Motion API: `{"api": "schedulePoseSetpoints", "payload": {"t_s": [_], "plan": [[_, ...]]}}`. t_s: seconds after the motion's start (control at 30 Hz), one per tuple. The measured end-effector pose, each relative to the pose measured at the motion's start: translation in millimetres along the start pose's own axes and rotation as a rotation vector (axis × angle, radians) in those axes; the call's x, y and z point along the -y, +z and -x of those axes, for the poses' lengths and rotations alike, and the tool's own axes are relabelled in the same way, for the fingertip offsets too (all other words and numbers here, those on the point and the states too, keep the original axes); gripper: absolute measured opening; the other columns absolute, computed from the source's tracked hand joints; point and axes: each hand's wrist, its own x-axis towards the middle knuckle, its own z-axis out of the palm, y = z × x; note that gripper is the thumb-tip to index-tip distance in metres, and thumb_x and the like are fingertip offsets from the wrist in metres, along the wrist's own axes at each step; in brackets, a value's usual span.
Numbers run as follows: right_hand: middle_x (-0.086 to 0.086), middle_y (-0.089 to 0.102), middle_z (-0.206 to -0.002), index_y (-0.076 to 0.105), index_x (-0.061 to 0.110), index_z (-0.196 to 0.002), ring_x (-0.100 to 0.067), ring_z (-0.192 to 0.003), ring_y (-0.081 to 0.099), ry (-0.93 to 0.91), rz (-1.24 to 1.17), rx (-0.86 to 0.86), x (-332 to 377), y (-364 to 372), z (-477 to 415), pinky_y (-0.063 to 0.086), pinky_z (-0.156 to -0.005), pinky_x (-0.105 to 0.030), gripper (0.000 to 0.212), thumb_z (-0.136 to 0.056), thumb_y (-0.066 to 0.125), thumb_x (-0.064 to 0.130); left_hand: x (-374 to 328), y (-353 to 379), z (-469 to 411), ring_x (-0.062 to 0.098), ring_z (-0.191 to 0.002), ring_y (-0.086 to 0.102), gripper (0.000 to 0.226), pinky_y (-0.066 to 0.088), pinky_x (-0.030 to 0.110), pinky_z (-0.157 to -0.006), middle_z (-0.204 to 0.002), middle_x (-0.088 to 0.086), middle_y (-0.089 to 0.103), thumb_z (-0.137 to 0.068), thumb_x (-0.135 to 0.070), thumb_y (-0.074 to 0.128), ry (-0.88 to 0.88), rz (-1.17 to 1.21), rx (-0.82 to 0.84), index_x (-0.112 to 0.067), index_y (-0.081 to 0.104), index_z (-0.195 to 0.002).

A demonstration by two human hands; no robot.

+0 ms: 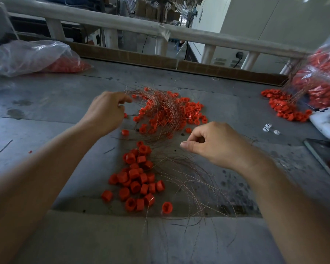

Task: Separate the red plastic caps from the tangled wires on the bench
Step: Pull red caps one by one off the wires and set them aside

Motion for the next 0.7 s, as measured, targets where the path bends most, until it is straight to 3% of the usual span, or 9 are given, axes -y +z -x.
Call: {"api": "schedulePoseSetpoints", "payload": {"t_s": [0.13, 0.23, 0.43, 0.6, 0.7], "plan": [[0.014, 0.055, -0.064, 0.06, 0.027, -0.071, 0.002, -0.055, 0.048, -0.006, 0.019, 0.011, 0, 4, -2, 0.029, -0.05, -0.014, 0.023, -0.083, 0.059, 0.046, -2, 6, -14, 0.021, -0.122, 0.046, 0.046, 0.034, 0.026, -0.092, -0.133, 0.004, 0.052, -0.089, 0.006, 0.04, 0.015, -0.036, 0.151, -0.023, 0.06, -0.119], [0.013, 0.054, -0.061, 0.06, 0.026, -0.072, 0.001, -0.05, 0.045, -0.01, 0.033, 0.009, 0, 5, -3, 0.028, -0.049, -0.014, 0.023, -0.082, 0.059, 0.047, -5, 11, -20, 0.022, -0.121, 0.047, 0.031, 0.033, 0.024, -0.089, -0.133, 0.004, 0.053, -0.092, -0.006, 0.05, 0.039, -0.007, 0.198, -0.022, 0.065, -0.113], [0.014, 0.054, -0.063, 0.06, 0.028, -0.071, 0.001, -0.053, 0.045, -0.002, 0.038, 0.022, 0, 8, -4, 0.03, -0.05, -0.018, 0.023, -0.083, 0.059, 0.048, -6, 16, -33, 0.007, -0.089, 0.052, 0.021, 0.037, 0.022, -0.08, -0.112, 0.002, 0.066, -0.082, -0.022, 0.068, -0.006, 0.078, 0.149, -0.015, 0.071, -0.102], [0.014, 0.052, -0.062, 0.06, 0.028, -0.072, 0.0, -0.052, 0.042, 0.007, 0.05, 0.036, 1, 9, -5, 0.03, -0.05, -0.02, 0.024, -0.083, 0.058, 0.049, -8, 22, -36, 0.006, -0.078, 0.05, 0.015, 0.039, 0.021, -0.074, -0.087, -0.006, 0.062, -0.079, -0.021, 0.071, -0.06, 0.074, 0.111, -0.014, 0.074, -0.092], [0.014, 0.053, -0.063, 0.06, 0.027, -0.073, 0.0, -0.052, 0.044, 0.01, 0.05, 0.038, 1, 10, -5, 0.03, -0.05, -0.02, 0.023, -0.083, 0.058, 0.048, -8, 20, -35, 0.007, -0.08, 0.051, 0.012, 0.04, 0.021, -0.075, -0.085, -0.004, 0.063, -0.078, -0.018, 0.072, -0.068, 0.093, 0.11, -0.013, 0.074, -0.089]]}}
